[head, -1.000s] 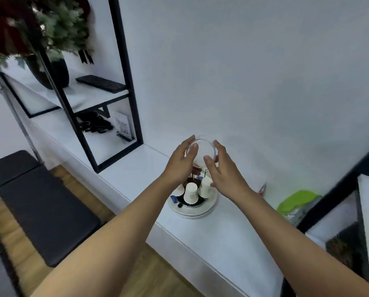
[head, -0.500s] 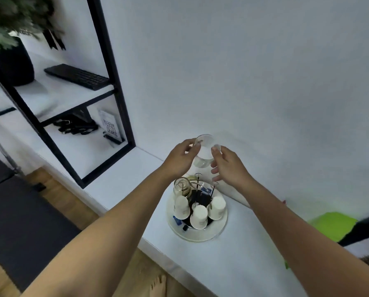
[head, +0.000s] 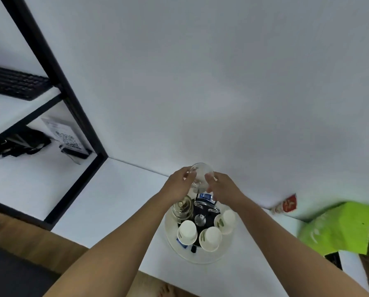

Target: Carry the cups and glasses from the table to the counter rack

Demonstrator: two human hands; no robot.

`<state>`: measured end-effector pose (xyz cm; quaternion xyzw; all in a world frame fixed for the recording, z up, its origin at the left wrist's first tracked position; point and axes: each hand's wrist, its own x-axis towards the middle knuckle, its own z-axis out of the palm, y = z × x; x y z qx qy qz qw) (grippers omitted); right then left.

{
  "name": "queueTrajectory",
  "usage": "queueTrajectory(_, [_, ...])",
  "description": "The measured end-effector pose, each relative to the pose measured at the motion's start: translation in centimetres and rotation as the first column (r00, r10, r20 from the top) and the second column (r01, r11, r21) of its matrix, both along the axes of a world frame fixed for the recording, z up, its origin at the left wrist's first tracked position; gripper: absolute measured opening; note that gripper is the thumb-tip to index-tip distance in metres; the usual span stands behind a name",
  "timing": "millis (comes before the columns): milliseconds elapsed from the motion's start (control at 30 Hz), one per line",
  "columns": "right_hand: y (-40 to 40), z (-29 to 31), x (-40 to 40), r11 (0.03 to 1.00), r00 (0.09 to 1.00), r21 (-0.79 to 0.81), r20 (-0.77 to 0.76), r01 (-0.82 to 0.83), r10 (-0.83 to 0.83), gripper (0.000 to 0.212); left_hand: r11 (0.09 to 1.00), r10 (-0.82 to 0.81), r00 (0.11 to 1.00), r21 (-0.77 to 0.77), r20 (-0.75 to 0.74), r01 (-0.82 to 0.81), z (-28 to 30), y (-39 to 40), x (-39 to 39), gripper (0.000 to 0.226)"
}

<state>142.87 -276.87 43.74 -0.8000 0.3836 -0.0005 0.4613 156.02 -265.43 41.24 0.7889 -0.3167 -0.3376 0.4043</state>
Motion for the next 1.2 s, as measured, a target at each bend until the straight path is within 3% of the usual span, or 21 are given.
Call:
queueTrajectory(233, [-0.4, -2.8, 1.1, 0.984, 0.983, 0.069, -0.091, 0.164, -0.157, 0.031, 0.989, -0.11, 0.992, 0.106, 0.064, 0.103, -4.1, -1.2, 0.7, 0.04])
queueTrajectory(667, [-1.4, -6.1, 2.4, 0.996, 0.947, -0.081, -0.316, 0.036, -0.06, 0.029, 0.917, -0.262, 0.949, 0.351, 0.176, 0.188, -8.0, -2.1, 0.8, 0.045])
queueTrajectory(967, [-1.5, -6.5, 2.2, 0.995, 0.945, -0.095, -0.321, 0.035, -0.064, 0.029, 0.887, -0.29, 0.941, 0.418, 0.175, 0.196, -7.4, -2.4, 1.2, 0.045])
queueTrajectory(1200, [-1.1, -5.9, 2.0, 0.991, 0.953, -0.13, -0.296, 0.035, -0.073, 0.033, 0.912, -0.256, 0.954, 0.366, 0.155, 0.186, -6.3, -2.2, 1.3, 0.046])
